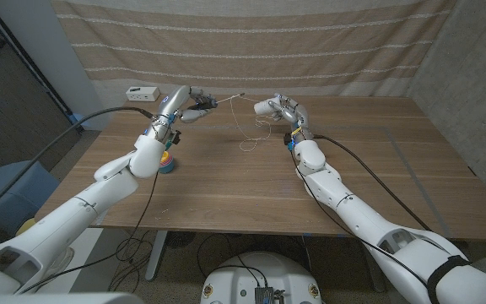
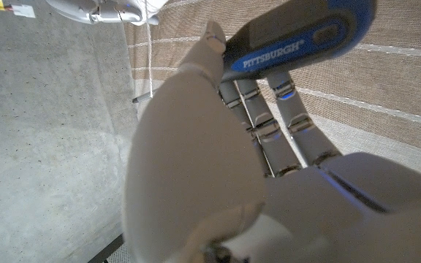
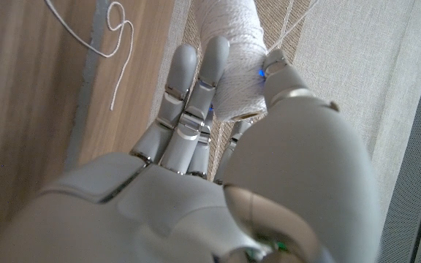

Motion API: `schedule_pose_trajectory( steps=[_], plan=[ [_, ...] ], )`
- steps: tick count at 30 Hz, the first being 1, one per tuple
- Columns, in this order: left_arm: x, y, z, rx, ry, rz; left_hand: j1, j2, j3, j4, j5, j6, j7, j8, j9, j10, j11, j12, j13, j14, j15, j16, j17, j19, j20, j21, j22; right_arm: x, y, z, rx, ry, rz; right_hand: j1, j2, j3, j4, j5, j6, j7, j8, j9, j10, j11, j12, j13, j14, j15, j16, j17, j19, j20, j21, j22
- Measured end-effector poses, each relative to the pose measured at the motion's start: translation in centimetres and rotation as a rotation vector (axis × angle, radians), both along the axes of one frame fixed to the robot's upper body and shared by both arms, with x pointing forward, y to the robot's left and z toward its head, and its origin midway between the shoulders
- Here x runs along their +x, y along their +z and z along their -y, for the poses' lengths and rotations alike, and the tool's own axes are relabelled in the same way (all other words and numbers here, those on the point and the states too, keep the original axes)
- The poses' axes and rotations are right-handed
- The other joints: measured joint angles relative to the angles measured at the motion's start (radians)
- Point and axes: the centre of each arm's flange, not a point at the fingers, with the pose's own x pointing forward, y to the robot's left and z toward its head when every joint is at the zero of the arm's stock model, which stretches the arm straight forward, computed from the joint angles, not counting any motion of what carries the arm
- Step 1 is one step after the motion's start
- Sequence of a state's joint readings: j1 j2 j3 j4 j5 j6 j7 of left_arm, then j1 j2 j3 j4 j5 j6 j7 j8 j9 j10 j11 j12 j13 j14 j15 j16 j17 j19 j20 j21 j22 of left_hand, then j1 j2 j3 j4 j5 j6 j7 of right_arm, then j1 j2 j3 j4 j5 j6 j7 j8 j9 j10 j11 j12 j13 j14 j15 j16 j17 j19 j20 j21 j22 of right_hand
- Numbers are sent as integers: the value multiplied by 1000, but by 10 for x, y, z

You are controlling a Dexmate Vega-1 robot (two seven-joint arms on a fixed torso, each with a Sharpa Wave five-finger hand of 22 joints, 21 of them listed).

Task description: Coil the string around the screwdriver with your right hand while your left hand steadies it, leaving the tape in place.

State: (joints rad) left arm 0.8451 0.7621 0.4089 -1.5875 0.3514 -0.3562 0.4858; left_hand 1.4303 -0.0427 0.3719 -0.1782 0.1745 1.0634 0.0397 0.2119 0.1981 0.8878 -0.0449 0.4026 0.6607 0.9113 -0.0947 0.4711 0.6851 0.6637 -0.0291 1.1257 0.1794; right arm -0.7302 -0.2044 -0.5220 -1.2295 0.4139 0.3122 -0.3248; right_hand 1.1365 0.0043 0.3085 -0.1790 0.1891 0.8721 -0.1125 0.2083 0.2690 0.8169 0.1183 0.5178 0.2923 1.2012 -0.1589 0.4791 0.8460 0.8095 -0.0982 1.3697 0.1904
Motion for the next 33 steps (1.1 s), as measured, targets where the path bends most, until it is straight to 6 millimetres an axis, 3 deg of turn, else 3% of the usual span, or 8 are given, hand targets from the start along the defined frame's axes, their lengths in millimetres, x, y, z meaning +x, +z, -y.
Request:
schedule_pose_trajectory(
  steps=[23,33],
  plan=[
    [10,13,27,72,57,4,0,0,0,0,-2,0,0,-8,0,0,0,-8,9,0,0,-7,3,-3,-3,0,0,-45,-88,-2,-5,176,-67,0,0,0,0,-1,0,0,-1,0,0,0,0,0,5,-2,-13,4,-4,4,8,-4],
    [13,17,40,107,66,3,0,0,0,0,0,0,0,-8,0,3,4,-8,9,0,0,-8,2,-3,-3,-4,0,-75,-94,-2,-12,259,-2,0,0,0,0,-4,0,0,-5,-5,0,0,0,0,5,-2,-14,9,-4,4,8,-4]
  ],
)
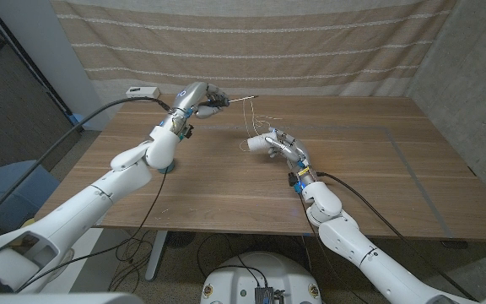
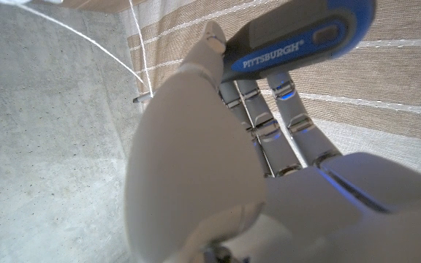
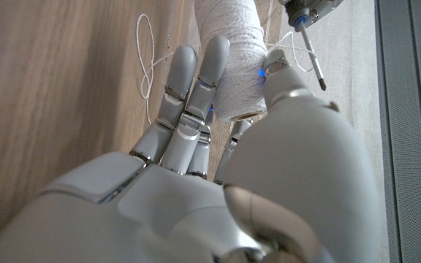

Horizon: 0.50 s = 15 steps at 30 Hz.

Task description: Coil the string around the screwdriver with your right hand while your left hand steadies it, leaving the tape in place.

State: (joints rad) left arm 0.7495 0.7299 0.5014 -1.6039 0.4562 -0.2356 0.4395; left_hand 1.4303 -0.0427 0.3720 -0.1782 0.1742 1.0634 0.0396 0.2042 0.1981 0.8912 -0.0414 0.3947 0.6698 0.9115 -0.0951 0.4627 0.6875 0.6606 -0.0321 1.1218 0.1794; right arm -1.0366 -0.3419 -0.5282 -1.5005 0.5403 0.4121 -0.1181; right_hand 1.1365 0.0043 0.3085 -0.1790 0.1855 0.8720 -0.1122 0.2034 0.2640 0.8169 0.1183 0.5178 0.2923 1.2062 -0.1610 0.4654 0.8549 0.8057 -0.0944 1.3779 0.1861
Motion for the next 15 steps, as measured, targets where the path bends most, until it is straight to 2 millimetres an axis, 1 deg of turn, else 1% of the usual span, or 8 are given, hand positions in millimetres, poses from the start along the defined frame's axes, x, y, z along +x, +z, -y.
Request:
schedule_pose_trajectory(
  steps=[2,3,5,8,9,15],
  plan=[
    [1,0,1,6,3,0,0,0,0,0,0,0,0,1,0,0,0,0,0,0,0,0,0,0,0,0,0,-9,2,1,-3,19,28,0,0,0,0,0,0,0,0,0,0,0,0,0,0,0,0,0,0,0,0,0],
    [1,0,2,6,2,0,0,0,0,0,0,0,0,1,0,0,0,0,0,0,0,0,0,0,0,-1,0,-10,2,0,-3,22,32,0,0,0,0,0,0,0,0,0,0,0,0,0,0,0,0,0,0,0,0,0],
    [1,0,3,11,4,0,0,0,0,0,0,0,0,4,0,0,0,-6,0,0,0,0,2,0,0,-1,0,-20,6,1,-11,45,67,0,0,0,0,0,0,0,0,0,0,0,0,0,0,0,0,0,0,0,0,0],
    [1,0,5,14,2,0,0,0,0,0,0,0,0,4,0,0,0,-8,5,0,0,0,4,0,0,2,0,-24,9,-1,-17,67,94,0,0,0,0,4,7,7,-4,0,0,0,0,0,0,0,0,1,0,0,1,0],
    [1,0,5,15,1,0,0,0,0,0,0,0,0,4,0,0,0,-8,5,0,0,0,5,0,0,2,0,-33,13,1,-28,83,117,0,0,0,0,4,7,6,-4,-1,0,0,0,0,0,0,0,3,0,0,5,0],
    [0,0,8,20,1,2,0,0,0,0,0,0,0,4,0,0,0,-8,5,0,0,-1,7,0,0,4,0,-37,16,-2,-26,144,143,0,0,0,0,4,9,5,-7,-1,0,0,0,0,0,0,-4,5,0,0,9,0]
  ],
)
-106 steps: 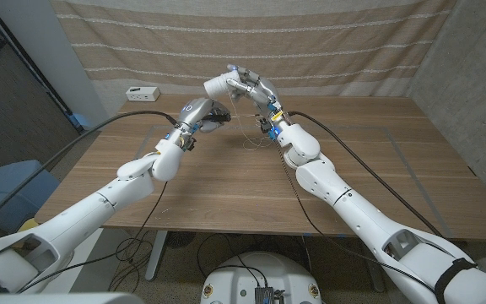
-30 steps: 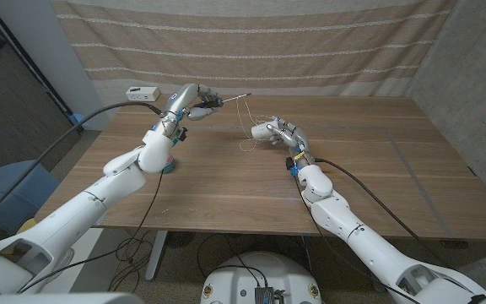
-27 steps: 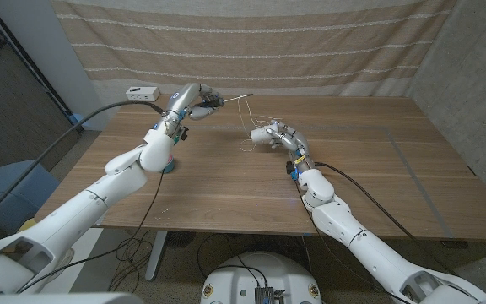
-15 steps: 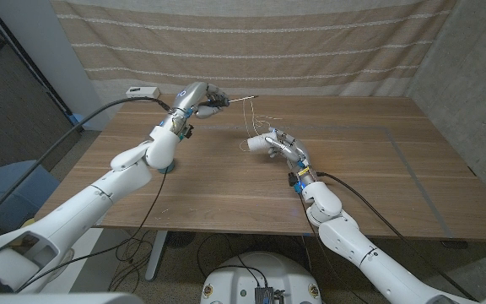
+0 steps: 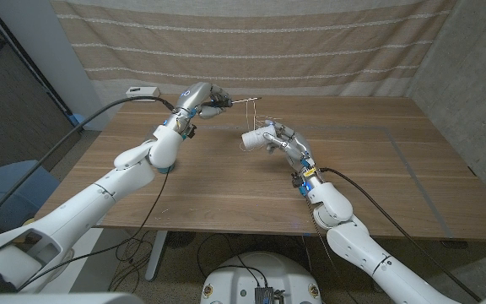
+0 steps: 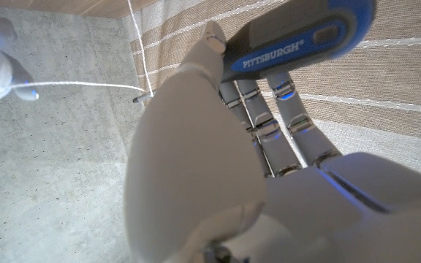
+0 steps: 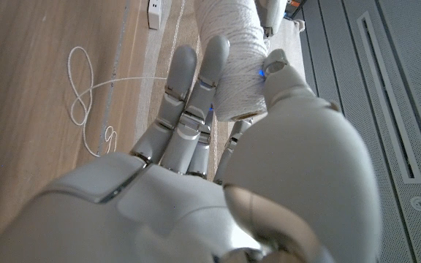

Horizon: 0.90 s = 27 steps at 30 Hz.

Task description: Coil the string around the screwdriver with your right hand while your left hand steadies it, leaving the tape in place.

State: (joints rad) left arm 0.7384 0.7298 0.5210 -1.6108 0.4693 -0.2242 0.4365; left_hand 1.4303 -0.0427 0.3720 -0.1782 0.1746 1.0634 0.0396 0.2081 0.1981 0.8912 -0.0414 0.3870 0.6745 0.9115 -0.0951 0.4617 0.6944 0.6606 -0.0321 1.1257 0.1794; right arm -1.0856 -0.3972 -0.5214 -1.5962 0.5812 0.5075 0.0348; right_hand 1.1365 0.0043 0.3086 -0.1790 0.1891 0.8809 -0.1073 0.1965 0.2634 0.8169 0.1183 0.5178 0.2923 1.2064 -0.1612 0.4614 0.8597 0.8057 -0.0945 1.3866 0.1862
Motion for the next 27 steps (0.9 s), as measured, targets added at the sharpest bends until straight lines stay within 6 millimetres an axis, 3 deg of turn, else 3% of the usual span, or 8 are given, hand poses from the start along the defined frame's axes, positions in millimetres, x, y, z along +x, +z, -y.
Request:
schedule_pose_trajectory(
  steps=[14,27],
  plan=[
    [0,-2,4,19,12,5,0,0,0,0,-2,0,0,-1,0,2,-2,-6,5,0,0,-2,0,0,0,0,0,-16,44,-14,-54,171,146,0,0,0,0,0,0,0,4,0,0,0,0,0,4,0,0,4,0,0,4,0],
    [-1,-4,8,39,21,7,0,0,0,0,0,0,0,-4,0,5,-5,-7,5,4,0,-6,3,0,0,4,0,-22,93,-34,-150,200,296,0,0,0,0,-1,2,2,4,-1,14,14,0,0,16,-2,-9,4,-6,6,8,0]
  ],
)
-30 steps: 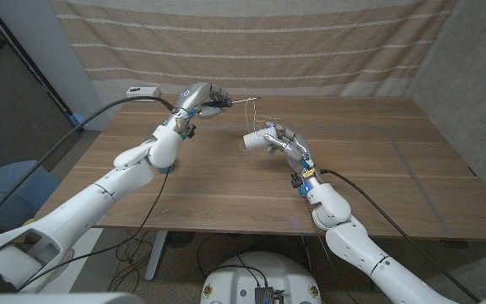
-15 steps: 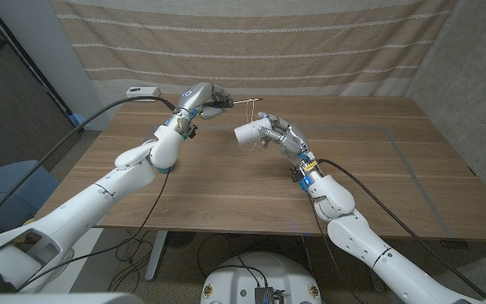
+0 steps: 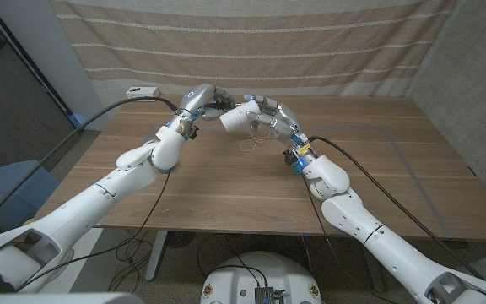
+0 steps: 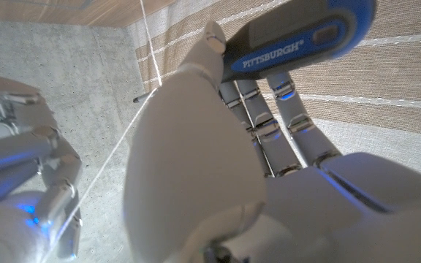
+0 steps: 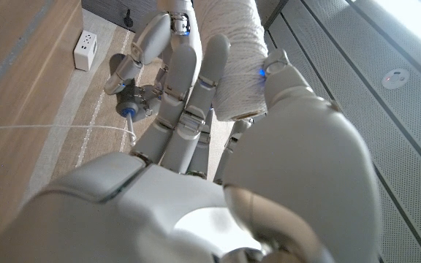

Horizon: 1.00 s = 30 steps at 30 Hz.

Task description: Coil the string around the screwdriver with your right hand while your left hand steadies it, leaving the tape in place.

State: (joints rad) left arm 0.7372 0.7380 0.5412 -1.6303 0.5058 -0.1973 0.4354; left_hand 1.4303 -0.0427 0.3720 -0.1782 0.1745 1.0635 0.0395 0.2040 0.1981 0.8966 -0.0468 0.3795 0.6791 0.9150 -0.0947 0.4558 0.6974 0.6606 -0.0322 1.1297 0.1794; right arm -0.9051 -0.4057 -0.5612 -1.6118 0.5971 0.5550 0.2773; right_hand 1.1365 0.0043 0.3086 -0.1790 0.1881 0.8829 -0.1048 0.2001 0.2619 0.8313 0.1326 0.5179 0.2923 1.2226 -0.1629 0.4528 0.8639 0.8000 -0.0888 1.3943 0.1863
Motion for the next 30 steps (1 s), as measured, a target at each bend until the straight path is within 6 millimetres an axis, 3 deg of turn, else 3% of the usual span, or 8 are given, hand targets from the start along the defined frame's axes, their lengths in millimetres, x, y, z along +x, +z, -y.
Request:
schedule_pose_trajectory(
  steps=[8,17,30],
  plan=[
    [0,-3,2,13,2,-10,0,0,0,0,0,0,0,1,0,0,0,0,0,0,0,-3,0,0,0,0,0,2,31,-5,-18,-35,77,0,0,0,0,-3,0,0,-1,1,1,2,0,0,1,-1,-4,5,-4,-4,4,0],
    [-1,-5,5,26,4,-17,0,0,0,0,0,0,0,4,0,0,0,-6,4,2,-2,-5,0,0,0,0,0,19,71,5,31,-139,124,0,0,0,0,-6,0,0,-3,1,1,2,0,0,1,-1,-7,5,-9,1,4,0],
    [-7,-9,8,38,7,-26,0,0,0,0,-2,0,0,4,0,5,-5,-10,5,2,-2,-8,0,0,0,-4,0,58,92,25,160,-259,45,0,0,0,0,-2,0,0,0,1,2,2,0,0,1,-1,-14,5,-9,1,11,-4]
  ],
)
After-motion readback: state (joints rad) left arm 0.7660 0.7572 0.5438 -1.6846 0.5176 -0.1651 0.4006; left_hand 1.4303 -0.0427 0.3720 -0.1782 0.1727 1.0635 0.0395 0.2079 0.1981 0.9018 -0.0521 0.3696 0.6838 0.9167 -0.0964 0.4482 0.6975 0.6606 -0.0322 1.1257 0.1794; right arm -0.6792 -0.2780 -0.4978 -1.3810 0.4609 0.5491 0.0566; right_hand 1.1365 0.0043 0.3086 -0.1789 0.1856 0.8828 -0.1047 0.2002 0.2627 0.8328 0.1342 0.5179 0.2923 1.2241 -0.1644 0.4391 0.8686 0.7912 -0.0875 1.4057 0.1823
